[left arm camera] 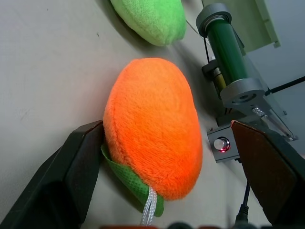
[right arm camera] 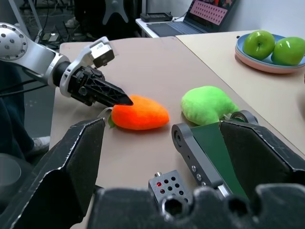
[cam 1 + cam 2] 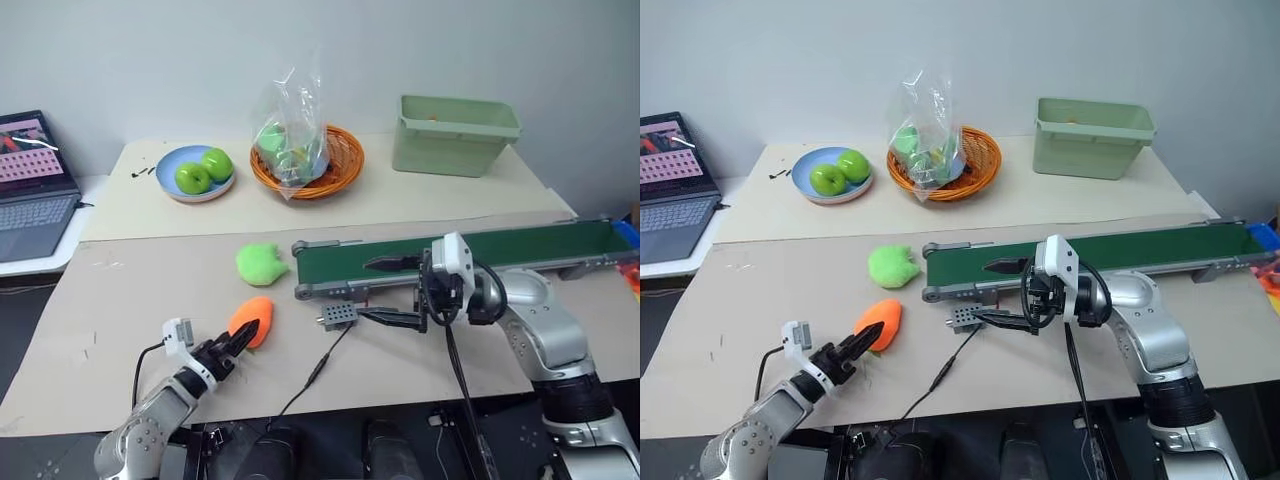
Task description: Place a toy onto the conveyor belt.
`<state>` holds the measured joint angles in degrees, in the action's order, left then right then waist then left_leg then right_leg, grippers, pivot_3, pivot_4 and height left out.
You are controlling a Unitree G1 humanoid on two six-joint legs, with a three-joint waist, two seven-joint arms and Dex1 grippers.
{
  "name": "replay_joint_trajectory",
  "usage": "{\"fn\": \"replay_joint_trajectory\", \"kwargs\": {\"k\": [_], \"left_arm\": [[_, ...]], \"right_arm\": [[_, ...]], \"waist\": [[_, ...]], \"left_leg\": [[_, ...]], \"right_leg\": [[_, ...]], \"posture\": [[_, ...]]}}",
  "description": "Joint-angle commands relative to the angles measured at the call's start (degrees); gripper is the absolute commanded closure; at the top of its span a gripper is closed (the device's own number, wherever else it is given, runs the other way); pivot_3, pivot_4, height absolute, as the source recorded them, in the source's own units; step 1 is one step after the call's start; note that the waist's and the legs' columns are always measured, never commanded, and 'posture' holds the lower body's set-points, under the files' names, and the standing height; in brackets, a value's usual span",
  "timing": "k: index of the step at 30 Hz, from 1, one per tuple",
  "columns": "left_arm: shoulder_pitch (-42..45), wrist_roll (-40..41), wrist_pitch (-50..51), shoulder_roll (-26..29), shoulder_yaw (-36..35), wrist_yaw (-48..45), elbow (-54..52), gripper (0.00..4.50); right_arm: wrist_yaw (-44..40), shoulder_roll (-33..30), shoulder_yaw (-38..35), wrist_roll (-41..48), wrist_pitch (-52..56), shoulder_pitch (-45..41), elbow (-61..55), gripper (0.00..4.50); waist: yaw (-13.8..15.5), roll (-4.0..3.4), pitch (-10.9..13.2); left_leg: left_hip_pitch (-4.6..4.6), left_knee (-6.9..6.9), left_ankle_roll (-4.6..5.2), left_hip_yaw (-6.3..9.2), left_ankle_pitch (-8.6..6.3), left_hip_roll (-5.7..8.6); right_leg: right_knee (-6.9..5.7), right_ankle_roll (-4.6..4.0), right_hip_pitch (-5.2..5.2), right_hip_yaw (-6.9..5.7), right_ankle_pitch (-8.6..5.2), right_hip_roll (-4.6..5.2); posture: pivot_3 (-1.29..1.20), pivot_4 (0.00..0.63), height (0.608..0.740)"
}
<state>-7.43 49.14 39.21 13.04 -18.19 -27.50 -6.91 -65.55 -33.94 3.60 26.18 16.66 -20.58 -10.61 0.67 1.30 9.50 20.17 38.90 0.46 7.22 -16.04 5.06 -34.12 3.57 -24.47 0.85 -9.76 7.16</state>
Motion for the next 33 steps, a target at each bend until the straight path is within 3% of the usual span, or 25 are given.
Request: {"fn": "replay_joint_trajectory", "kwargs": {"k": [1, 11, 14, 18, 26, 33], "left_arm": [[1.26, -0.41, -0.50, -0.02, -0.16, 0.30, 1.14, 0.02], [2.50, -4.28, -1.89, 1.10, 1.41, -0.29, 2.98, 0.02], [2.73, -4.50, -2.12, 0.92, 1.45, -0.48, 3.32, 0.70], [2.85, -4.72, -2.24, 0.79, 1.49, -0.72, 3.52, 2.21], [2.82, -5.45, -2.58, 0.25, 1.61, -0.10, 3.59, 2.21], [6.12, -8.24, -6.28, -3.13, -0.23, 8.58, 0.57, 2.21]], "right_arm": [[0.26, 0.42, -1.93, 1.66, -1.36, 0.04, -0.86, 0.00], [0.59, 0.33, -1.41, 0.45, -1.45, -0.45, -0.44, 0.00], [0.75, 0.23, -1.19, 0.16, -1.27, -0.58, -0.11, 0.00], [0.85, 0.02, -0.97, -0.42, -1.40, -0.70, 0.59, 0.00], [0.57, -0.17, -0.97, -0.76, -1.32, -0.72, 0.79, 0.00], [0.17, -0.34, -0.99, -1.08, -1.35, -1.18, 1.64, 0.00]], "waist": [[0.05, 0.00, 0.00], [0.06, -0.08, -0.05], [0.01, -0.09, -0.05], [0.00, -0.09, -0.05], [-0.02, -0.09, -0.05], [0.02, -0.07, -0.04]], "left_leg": [[0.00, 0.00, 0.00, 0.01, 0.00, 0.00], [-0.04, 0.00, 0.00, 0.02, 0.00, 0.00], [-0.04, -0.01, 0.00, 0.02, 0.00, -0.01], [-0.01, -0.01, 0.00, 0.02, 0.00, 0.01], [0.00, -0.03, 0.00, 0.01, 0.00, 0.00], [0.01, -0.03, 0.00, 0.03, 0.00, 0.00]], "right_leg": [[0.00, 0.00, 0.00, 0.00, 0.00, 0.00], [-0.01, 0.28, 0.08, 0.00, -0.17, 0.00], [0.00, 0.29, 0.08, 0.00, -0.18, 0.00], [0.03, 0.29, 0.05, 0.00, -0.18, 0.00], [0.02, 0.29, 0.00, 0.00, -0.18, 0.00], [0.03, 0.30, 0.01, 0.00, -0.18, 0.00]], "posture": [[0.00, 0.150, 0.740], [0.00, 0.150, 0.740], [0.00, 0.150, 0.740], [0.00, 0.150, 0.740], [0.00, 0.150, 0.740], [0.00, 0.150, 0.740]]}}
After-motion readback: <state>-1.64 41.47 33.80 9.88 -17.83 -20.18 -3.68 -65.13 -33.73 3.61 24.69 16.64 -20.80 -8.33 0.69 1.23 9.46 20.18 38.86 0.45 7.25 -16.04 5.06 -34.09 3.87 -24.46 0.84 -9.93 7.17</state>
